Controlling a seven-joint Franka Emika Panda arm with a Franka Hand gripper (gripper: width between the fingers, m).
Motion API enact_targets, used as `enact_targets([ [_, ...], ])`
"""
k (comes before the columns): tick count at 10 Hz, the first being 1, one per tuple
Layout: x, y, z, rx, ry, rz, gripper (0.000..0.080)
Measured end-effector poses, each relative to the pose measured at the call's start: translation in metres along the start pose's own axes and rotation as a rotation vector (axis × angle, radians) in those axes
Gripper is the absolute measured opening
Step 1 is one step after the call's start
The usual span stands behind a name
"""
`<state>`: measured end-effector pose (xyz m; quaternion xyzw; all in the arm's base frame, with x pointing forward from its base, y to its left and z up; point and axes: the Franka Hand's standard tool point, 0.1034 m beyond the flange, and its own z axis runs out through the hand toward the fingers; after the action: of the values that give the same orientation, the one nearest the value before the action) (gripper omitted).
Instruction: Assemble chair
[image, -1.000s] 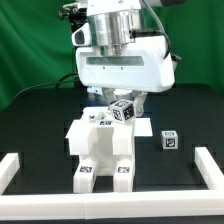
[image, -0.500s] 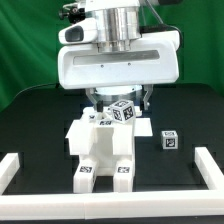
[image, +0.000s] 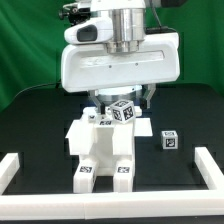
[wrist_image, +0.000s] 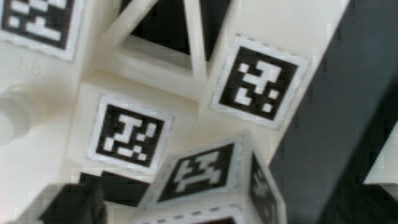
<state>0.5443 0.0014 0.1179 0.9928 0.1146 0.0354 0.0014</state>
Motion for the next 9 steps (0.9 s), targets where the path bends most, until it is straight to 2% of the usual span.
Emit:
enact_targets([
  [1, -0.0001, -0.0001, 0.0002, 0.0, -0.001, 0.015, 0.0629],
  [2, -0.0002, 0.0, 0.0004, 0.0, -0.001, 0.015, 0.0436],
  [3, -0.0002, -0.0001, 0.0005, 0.0, -0.001, 0.017, 0.0301],
  [9, -0.0005, -0.0009, 0.0017, 0.002, -0.003, 0.464, 0.0282],
])
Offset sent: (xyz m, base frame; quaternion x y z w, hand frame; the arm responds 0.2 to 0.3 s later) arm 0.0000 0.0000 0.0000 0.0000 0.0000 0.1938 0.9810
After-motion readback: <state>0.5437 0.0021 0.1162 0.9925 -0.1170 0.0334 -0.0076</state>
